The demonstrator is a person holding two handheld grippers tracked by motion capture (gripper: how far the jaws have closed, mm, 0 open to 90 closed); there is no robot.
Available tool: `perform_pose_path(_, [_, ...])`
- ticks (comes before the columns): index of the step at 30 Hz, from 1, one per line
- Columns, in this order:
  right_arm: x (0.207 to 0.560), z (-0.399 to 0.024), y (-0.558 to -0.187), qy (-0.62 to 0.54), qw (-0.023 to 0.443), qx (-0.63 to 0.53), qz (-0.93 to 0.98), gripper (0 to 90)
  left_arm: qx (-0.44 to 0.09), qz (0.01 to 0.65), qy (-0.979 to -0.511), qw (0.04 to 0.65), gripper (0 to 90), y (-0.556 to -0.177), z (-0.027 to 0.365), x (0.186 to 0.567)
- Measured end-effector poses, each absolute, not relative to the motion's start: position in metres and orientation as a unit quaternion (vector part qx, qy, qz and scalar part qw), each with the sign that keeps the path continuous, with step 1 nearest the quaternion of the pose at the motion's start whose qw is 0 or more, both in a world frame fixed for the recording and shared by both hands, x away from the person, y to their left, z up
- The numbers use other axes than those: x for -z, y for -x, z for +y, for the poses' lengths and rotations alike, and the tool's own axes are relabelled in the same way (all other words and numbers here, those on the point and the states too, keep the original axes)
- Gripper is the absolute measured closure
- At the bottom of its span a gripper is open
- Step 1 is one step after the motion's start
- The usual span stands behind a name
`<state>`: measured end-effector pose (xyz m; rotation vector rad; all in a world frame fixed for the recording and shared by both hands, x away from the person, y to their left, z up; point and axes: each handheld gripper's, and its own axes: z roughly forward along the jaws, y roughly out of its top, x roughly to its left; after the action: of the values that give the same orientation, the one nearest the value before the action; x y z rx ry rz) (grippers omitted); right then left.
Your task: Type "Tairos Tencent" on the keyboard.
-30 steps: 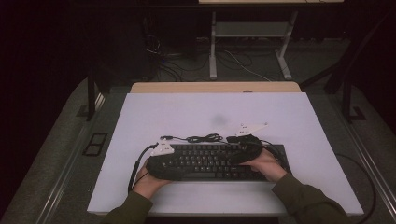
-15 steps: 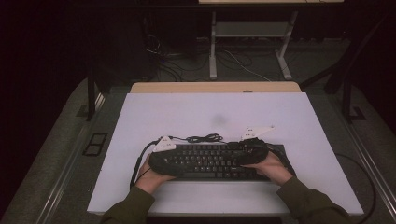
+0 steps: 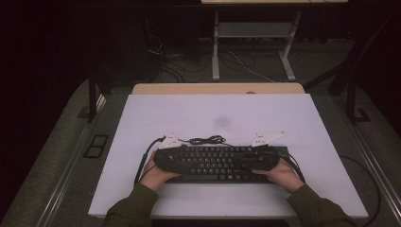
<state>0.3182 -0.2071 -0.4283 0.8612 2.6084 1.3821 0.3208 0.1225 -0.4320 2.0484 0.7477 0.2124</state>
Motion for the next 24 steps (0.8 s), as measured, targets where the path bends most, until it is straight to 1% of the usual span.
perform_pose_path(2, [0.429, -0.210, -0.317, -0.276, 0.031, -0.449, 0.850, 89.3, -0.087, 0.301, -0.832, 0.458, 16.9, -0.322, 0.121, 0.432])
perform_pose_path(11, [0.436, -0.210, -0.307, -0.256, 0.013, -0.431, 0.865, 89.5, -0.084, 0.297, -0.834, 0.457, 16.9, -0.325, 0.118, 0.435])
perform_pose_path(24, [0.440, -0.207, -0.304, -0.240, 0.022, -0.409, 0.880, 89.5, -0.085, 0.300, -0.832, 0.459, 17.0, -0.326, 0.117, 0.436])
